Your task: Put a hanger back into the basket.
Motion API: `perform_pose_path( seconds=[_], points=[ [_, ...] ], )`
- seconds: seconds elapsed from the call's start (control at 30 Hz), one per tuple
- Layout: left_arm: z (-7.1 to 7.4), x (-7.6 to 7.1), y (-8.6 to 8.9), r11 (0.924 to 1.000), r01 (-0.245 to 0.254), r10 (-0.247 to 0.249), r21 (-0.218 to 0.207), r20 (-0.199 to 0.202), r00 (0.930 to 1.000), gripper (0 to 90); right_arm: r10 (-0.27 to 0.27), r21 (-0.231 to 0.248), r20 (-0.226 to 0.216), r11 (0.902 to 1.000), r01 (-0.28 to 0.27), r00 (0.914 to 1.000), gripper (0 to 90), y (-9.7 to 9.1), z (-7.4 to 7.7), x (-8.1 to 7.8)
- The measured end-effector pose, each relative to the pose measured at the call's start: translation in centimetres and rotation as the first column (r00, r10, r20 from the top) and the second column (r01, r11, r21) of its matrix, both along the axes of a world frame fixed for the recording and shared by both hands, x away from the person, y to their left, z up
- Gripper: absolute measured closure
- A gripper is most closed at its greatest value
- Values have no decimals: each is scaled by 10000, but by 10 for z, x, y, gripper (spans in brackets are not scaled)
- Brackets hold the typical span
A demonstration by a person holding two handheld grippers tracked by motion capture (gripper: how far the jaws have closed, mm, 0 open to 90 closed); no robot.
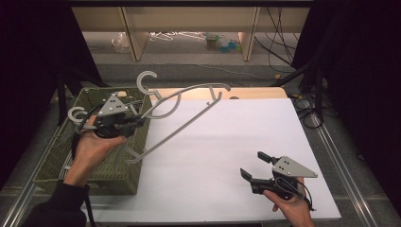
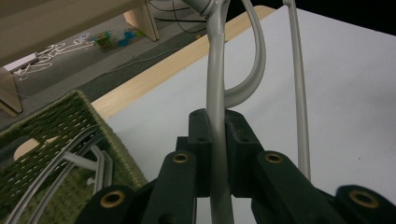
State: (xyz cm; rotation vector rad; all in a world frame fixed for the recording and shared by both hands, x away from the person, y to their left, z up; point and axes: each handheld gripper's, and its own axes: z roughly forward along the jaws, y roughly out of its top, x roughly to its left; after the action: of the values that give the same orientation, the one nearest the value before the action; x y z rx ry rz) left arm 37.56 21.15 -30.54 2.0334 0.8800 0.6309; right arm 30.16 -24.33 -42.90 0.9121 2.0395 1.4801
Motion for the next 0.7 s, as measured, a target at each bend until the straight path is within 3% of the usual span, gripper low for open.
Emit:
perform_pose_path(
  seconds=[0.03, 0.07, 0.1, 0.13, 0.17, 0.2, 0.27, 0.33, 0.37, 0.5, 0.53, 0.57, 0.7],
  points=[
    [1, -1, 5, 9997, 46, -45, 254, -15, 10000, 819, 34, 66, 0, 10000, -34, 10000, 177, 0, 0, 0],
    [1, -2, 10, 9998, -123, 123, 137, 2, 9999, 819, 33, 64, -13, 10000, -33, 10000, 177, 0, 0, 1],
    [1, -3, 13, 9997, -142, 142, 209, 9, 9999, 819, -65, -280, 49, 9996, 66, 10000, 177, -2, 1, 0],
    [1, -3, 18, 9994, -251, 246, 255, 212, 9995, 819, -65, -280, 49, 9996, 66, 10000, 177, -2, 1, 0],
    [1, -4, 22, 9993, -342, 337, 116, 381, 9987, 819, 29, 62, -5, 10000, -29, 10000, 177, 0, 0, 1],
    [0, -7, 26, 9988, -485, 485, -18, 218, 9986, 819, 40, 64, -13, 10000, -40, 10000, 177, 0, -1, 1],
    [-1, -11, 32, 9975, -654, 661, -284, 259, 9975, 819, 37, 50, -19, 10000, -37, 10000, 177, 0, -1, 0],
    [-1, -14, 40, 9973, -717, 721, -185, 242, 9971, 819, 4, -25, 218, 10000, -4, 9998, 177, -1, -1, 2],
    [-1, -15, 44, 9955, -884, 892, -347, 233, 9957, 819, -4, -44, 247, 10000, 5, 9997, 177, -1, -1, 2],
    [1, -20, 61, 9916, -1259, 1271, -300, 405, 9911, 819, -23, -32, 224, 10000, 23, 9997, 177, -1, -1, 2],
    [0, -21, 63, 9920, -1217, 1229, -329, 358, 9918, 819, -111, -299, 42, 9995, 112, 9999, 177, -3, 1, 0],
    [1, -22, 67, 9911, -1315, 1322, -188, 428, 9903, 819, -104, -172, 176, 9998, 107, 9998, 177, -2, 0, 1],
    [2, -27, 81, 9889, -1487, 1488, -48, 350, 9883, 819, -58, -276, -171, 9996, 54, 9998, 177, -2, 1, -1]
  ],
)
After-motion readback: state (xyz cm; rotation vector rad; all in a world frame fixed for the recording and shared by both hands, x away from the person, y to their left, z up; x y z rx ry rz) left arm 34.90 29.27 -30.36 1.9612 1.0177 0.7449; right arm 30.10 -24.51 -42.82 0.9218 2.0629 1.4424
